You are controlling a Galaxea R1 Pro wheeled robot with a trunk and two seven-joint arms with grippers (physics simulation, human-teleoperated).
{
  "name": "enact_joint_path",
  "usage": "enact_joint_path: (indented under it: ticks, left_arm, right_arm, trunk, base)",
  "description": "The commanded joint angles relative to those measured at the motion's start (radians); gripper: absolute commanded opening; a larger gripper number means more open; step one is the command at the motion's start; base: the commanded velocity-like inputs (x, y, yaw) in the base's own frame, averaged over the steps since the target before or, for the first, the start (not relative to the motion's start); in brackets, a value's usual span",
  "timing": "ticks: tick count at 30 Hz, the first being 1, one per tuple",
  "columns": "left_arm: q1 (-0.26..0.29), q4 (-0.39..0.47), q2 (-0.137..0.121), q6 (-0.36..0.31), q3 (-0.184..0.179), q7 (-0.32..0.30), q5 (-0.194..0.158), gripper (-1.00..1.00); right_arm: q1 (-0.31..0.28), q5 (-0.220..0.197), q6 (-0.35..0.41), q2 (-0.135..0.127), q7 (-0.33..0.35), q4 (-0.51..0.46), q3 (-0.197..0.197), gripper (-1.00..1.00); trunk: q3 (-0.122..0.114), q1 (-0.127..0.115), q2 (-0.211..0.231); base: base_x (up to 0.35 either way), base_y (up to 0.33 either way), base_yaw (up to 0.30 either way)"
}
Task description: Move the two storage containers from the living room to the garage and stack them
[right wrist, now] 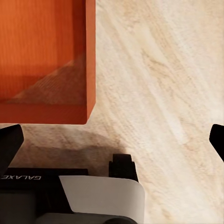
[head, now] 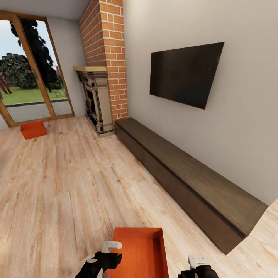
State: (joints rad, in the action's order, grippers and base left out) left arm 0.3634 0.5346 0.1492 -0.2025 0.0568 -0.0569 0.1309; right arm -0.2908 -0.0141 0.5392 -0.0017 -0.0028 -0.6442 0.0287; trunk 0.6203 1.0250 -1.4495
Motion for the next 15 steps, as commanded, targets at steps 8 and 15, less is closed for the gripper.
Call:
enact_joint_path:
  ticks: [8,15]
  left_arm:
    - [0.000,0.002,0.001,-0.003,0.006,-0.006,0.010,1.00]
    - [0.000,0.001,0.001,-0.002,0.006,-0.006,0.010,1.00]
  right_arm:
    - [0.000,-0.002,0.005,-0.001,0.000,-0.002,0.001,1.00]
    - [0.000,-0.002,0.005,-0.001,0.000,-0.002,0.000,1.00]
  trunk:
    - [0.001,0.000,-0.001]
    - [0.001,0.000,-0.001]
  base:
    - [0.001,0.000,0.002]
    - [0.115,0.007,0.000]
